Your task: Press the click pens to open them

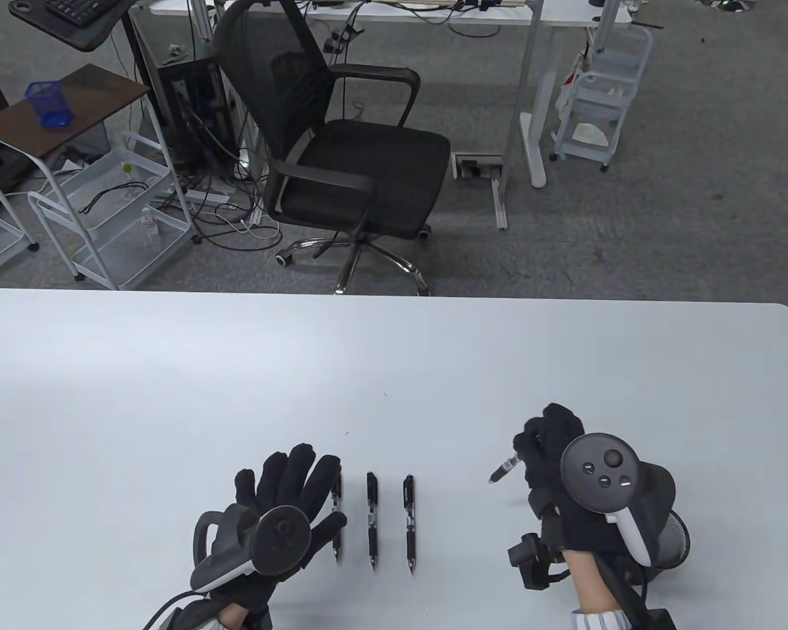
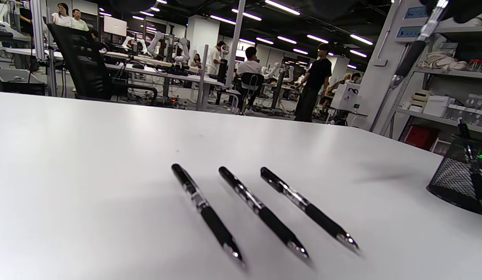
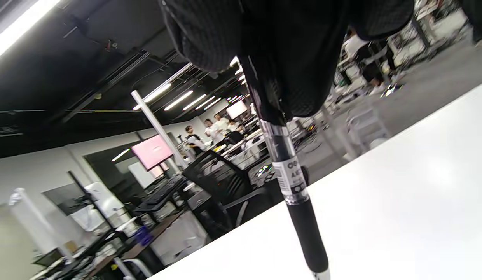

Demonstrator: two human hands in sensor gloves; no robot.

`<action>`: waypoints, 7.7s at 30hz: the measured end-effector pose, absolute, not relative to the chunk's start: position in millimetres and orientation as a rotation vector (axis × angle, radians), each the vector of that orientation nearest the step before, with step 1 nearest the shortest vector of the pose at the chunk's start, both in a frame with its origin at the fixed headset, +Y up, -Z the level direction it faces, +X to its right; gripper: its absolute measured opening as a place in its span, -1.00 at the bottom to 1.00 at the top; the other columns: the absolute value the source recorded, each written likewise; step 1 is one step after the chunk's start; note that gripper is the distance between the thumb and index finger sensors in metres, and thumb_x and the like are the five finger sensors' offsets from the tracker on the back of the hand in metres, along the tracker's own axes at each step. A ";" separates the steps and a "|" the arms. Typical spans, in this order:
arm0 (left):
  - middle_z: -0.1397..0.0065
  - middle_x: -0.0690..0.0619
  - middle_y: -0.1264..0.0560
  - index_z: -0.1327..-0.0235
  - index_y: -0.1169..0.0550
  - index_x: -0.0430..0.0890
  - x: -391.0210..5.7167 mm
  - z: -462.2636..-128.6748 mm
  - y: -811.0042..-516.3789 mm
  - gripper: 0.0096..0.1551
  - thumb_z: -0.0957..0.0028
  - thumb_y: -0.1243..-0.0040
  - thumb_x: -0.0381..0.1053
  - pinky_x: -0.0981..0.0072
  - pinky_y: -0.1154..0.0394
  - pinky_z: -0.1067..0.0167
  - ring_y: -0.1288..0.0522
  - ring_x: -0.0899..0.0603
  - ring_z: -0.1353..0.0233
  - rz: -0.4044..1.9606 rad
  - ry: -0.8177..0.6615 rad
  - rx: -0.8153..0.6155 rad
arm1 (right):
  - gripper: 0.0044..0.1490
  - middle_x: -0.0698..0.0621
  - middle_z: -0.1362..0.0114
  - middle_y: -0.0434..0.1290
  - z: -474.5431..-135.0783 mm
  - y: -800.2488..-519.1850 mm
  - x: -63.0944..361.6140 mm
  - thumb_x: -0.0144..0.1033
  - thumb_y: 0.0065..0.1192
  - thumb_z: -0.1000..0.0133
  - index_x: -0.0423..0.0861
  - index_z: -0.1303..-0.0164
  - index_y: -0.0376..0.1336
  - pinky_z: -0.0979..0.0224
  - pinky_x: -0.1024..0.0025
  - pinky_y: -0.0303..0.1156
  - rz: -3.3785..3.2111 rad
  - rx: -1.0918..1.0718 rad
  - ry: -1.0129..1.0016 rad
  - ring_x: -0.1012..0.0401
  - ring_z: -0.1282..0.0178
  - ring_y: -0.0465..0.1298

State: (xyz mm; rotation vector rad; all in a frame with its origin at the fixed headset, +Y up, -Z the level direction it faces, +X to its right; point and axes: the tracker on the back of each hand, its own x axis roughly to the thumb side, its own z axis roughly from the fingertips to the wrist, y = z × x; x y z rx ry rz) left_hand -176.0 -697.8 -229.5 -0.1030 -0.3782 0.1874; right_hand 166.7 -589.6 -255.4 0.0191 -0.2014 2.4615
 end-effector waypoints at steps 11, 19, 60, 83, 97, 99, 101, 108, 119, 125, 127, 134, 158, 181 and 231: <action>-0.90 -0.28 0.12 -0.88 0.09 0.07 -179.2 -229.9 -696.1 -0.17 -0.49 0.20 0.34 -0.68 0.08 -0.50 0.01 -0.59 -0.76 0.197 -0.374 -0.096 | -0.39 -0.60 -0.52 0.30 -285.2 -647.5 131.2 -0.42 0.33 -0.27 -0.60 -0.30 0.39 -0.46 -0.25 0.30 2.247 0.111 -0.020 -0.04 -0.15 0.67; -0.90 -0.28 0.12 -0.88 0.09 0.07 -180.9 -231.0 -695.8 -0.17 -0.49 0.21 0.34 -0.68 0.08 -0.50 0.01 -0.60 -0.76 0.198 -0.369 -0.101 | -0.32 -0.61 -0.55 0.25 -293.5 -696.4 137.1 -0.41 0.40 -0.22 -0.60 -0.36 0.34 -0.44 -0.19 0.33 1.876 0.070 0.112 0.00 -0.14 0.66; -0.89 -0.29 0.12 -0.88 0.07 0.06 -170.3 -229.9 -698.6 -0.17 -0.49 0.20 0.34 -0.68 0.08 -0.50 0.02 -0.60 -0.76 0.137 -0.365 -0.120 | -0.19 -0.60 -0.60 0.19 -287.0 -740.7 133.9 -0.48 0.27 -0.33 -0.50 -0.69 0.03 -0.53 -0.14 0.24 0.834 0.167 0.294 0.04 -0.38 0.55; -0.89 -0.29 0.12 -0.88 0.08 0.06 -167.7 -229.6 -699.2 -0.17 -0.48 0.21 0.34 -0.68 0.09 -0.50 0.01 -0.59 -0.76 0.121 -0.364 -0.131 | -0.32 -0.21 -0.46 0.12 -281.2 -746.1 128.0 -0.44 -0.37 -0.45 -0.42 -0.68 -0.33 -0.52 -0.39 0.06 0.688 0.168 0.257 -0.08 -0.33 0.33; -0.89 -0.29 0.12 -0.88 0.08 0.06 -166.9 -229.7 -699.2 -0.17 -0.48 0.21 0.34 -0.68 0.09 -0.50 0.02 -0.60 -0.76 0.119 -0.363 -0.133 | -0.15 0.11 0.06 0.44 -277.8 -758.8 128.7 0.21 -0.64 -0.45 -0.20 -0.22 0.23 -0.31 0.09 0.44 0.586 0.172 0.309 0.21 0.24 0.50; -0.89 -0.29 0.12 -0.88 0.07 0.06 -166.9 -229.8 -699.3 -0.17 -0.48 0.21 0.34 -0.68 0.09 -0.50 0.02 -0.60 -0.76 0.119 -0.364 -0.133 | -0.16 0.11 0.06 0.44 -277.9 -758.9 128.7 0.20 -0.64 -0.44 -0.19 -0.21 0.24 -0.31 0.08 0.44 0.588 0.169 0.302 0.21 0.24 0.50; -0.89 -0.29 0.12 -0.88 0.08 0.06 -166.9 -229.9 -699.3 -0.17 -0.48 0.21 0.34 -0.68 0.09 -0.50 0.01 -0.60 -0.76 0.118 -0.363 -0.132 | -0.17 0.10 0.06 0.44 -278.3 -759.6 129.3 0.20 -0.64 -0.44 -0.20 -0.21 0.24 -0.32 0.07 0.43 0.606 0.166 0.295 0.20 0.24 0.50; -0.89 -0.29 0.12 -0.88 0.07 0.06 -167.1 -230.0 -699.5 -0.17 -0.48 0.21 0.34 -0.68 0.09 -0.50 0.02 -0.59 -0.76 0.119 -0.364 -0.133 | -0.18 0.10 0.09 0.44 -277.2 -757.8 129.3 0.17 -0.65 -0.41 -0.18 -0.17 0.25 -0.31 0.06 0.44 0.628 0.150 0.280 0.19 0.25 0.50; -0.89 -0.29 0.12 -0.88 0.07 0.06 -166.5 -229.9 -700.0 -0.18 -0.48 0.21 0.34 -0.68 0.09 -0.50 0.02 -0.59 -0.77 0.116 -0.364 -0.136 | -0.15 -0.12 -0.30 0.29 -279.0 -750.7 129.8 0.09 -0.59 -0.50 -0.41 -0.62 -0.08 -0.56 -0.21 0.14 0.702 0.179 0.255 -0.03 -0.14 0.41; -0.89 -0.29 0.12 -0.88 0.08 0.06 -166.5 -229.8 -700.1 -0.17 -0.48 0.21 0.34 -0.68 0.09 -0.50 0.02 -0.59 -0.76 0.116 -0.364 -0.135 | -0.33 -0.33 -0.53 -0.03 -284.5 -739.8 136.1 -0.36 -0.49 -0.49 -0.46 -0.62 -0.39 -0.55 -0.40 -0.11 0.940 0.241 0.253 -0.23 -0.41 0.19; -0.89 -0.29 0.12 -0.88 0.08 0.06 -166.5 -230.0 -700.1 -0.17 -0.48 0.21 0.34 -0.68 0.09 -0.50 0.02 -0.59 -0.76 0.116 -0.363 -0.135 | -0.38 -0.37 -0.56 -0.02 -286.5 -738.5 138.8 -0.44 -0.40 -0.49 -0.44 -0.64 -0.29 -0.52 -0.45 -0.14 1.026 0.250 0.230 -0.32 -0.45 0.15; -0.89 -0.29 0.12 -0.88 0.09 0.06 -166.7 -230.3 -700.4 -0.19 -0.49 0.22 0.33 -0.68 0.10 -0.49 0.02 -0.60 -0.76 0.115 -0.360 -0.136 | -0.44 -0.40 -0.65 -0.11 -289.1 -743.4 147.8 -0.48 -0.10 -0.49 -0.19 -0.73 0.04 -0.45 -0.52 -0.28 1.341 0.165 0.315 -0.48 -0.50 -0.22; -0.89 -0.29 0.13 -0.88 0.09 0.06 -168.7 -230.1 -700.1 -0.18 -0.49 0.22 0.33 -0.68 0.09 -0.50 0.02 -0.60 -0.76 0.129 -0.364 -0.134 | -0.29 -0.33 -0.27 0.48 -300.2 -802.4 116.1 -0.38 0.23 -0.34 -0.52 -0.57 0.19 -0.24 0.03 0.42 2.409 -0.169 0.370 -0.04 -0.04 0.51; -0.89 -0.29 0.13 -0.88 0.08 0.06 -170.4 -230.2 -700.2 -0.18 -0.49 0.22 0.34 -0.68 0.08 -0.50 0.02 -0.60 -0.76 0.135 -0.362 -0.134 | -0.18 -0.36 -0.39 0.33 -299.2 -801.7 110.8 -0.24 0.17 -0.37 -0.45 -0.69 0.07 -0.29 0.02 0.38 2.600 -0.180 0.388 -0.01 -0.10 0.48; -0.89 -0.29 0.13 -0.88 0.09 0.05 -169.2 -229.9 -699.0 -0.18 -0.49 0.24 0.34 -0.68 0.09 -0.50 0.03 -0.60 -0.76 0.150 -0.370 -0.137 | -0.08 -0.50 -0.75 -0.49 -256.8 -723.6 333.5 -0.05 0.02 -0.36 -0.40 -0.76 0.05 -0.40 -0.55 -0.56 2.521 -0.926 0.275 -0.45 -0.59 -0.52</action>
